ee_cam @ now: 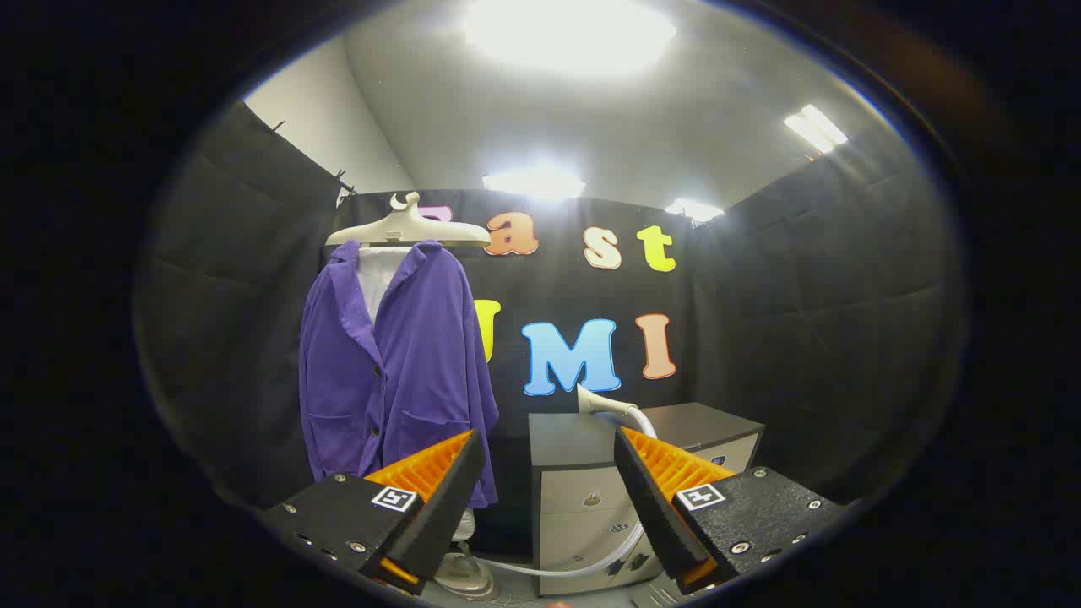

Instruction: Iron the clothes twice with a garment steamer, once on the left side and once on the right side.

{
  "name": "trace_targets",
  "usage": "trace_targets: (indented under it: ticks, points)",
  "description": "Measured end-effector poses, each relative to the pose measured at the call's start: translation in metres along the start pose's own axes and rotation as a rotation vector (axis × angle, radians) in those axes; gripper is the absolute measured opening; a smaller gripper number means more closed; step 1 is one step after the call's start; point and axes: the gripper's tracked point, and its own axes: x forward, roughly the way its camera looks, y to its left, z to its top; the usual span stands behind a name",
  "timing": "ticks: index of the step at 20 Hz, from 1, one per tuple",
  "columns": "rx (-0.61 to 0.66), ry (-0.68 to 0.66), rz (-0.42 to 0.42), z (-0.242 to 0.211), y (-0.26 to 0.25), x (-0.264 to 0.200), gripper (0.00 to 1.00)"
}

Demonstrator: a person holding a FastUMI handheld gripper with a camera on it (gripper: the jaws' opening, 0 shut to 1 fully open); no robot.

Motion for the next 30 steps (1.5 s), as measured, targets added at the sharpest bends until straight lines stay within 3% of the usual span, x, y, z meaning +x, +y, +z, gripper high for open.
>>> trace_targets:
  ticks: [15,19,22,26,30]
  points:
    - [-0.021,0.059,-0.014,-0.008,-0.018,-0.004,0.95]
    - [-0.035,0.102,0.042,-0.013,-0.019,0.003,0.95]
    - [-0.046,0.137,0.063,-0.008,-0.036,0.012,0.95]
    - [-0.078,0.124,0.026,0.009,-0.067,0.031,0.95]
    - [-0.051,0.093,0.060,0.026,-0.084,0.064,0.95]
